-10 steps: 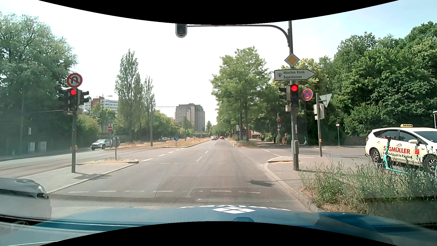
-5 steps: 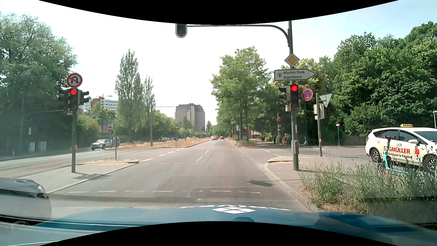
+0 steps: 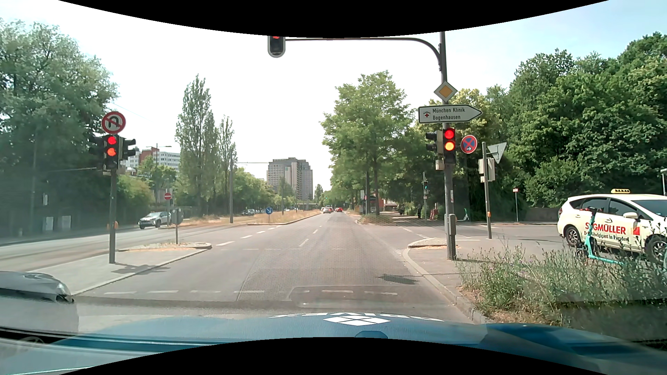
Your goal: Follow the waypoints while adhering to traffic rules and regulations
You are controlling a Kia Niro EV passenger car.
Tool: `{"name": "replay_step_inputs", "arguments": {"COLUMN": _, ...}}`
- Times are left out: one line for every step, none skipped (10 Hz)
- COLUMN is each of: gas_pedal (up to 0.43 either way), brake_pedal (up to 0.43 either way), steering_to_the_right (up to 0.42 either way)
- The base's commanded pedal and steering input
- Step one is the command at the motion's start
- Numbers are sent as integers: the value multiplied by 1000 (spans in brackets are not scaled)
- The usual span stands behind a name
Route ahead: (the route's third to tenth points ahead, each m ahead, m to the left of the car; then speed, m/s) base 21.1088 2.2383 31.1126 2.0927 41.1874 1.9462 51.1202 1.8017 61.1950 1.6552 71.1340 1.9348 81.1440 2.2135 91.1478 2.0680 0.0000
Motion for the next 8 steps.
{"name": "replay_step_inputs", "arguments": {"gas_pedal": 0, "brake_pedal": 329, "steering_to_the_right": -20}}
{"name": "replay_step_inputs", "arguments": {"gas_pedal": 0, "brake_pedal": 335, "steering_to_the_right": -24}}
{"name": "replay_step_inputs", "arguments": {"gas_pedal": 0, "brake_pedal": 335, "steering_to_the_right": -25}}
{"name": "replay_step_inputs", "arguments": {"gas_pedal": 0, "brake_pedal": 335, "steering_to_the_right": -23}}
{"name": "replay_step_inputs", "arguments": {"gas_pedal": 0, "brake_pedal": 177, "steering_to_the_right": -19}}
{"name": "replay_step_inputs", "arguments": {"gas_pedal": 0, "brake_pedal": 0, "steering_to_the_right": -17}}
{"name": "replay_step_inputs", "arguments": {"gas_pedal": 0, "brake_pedal": 0, "steering_to_the_right": -16}}
{"name": "replay_step_inputs", "arguments": {"gas_pedal": 87, "brake_pedal": 0, "steering_to_the_right": -17}}
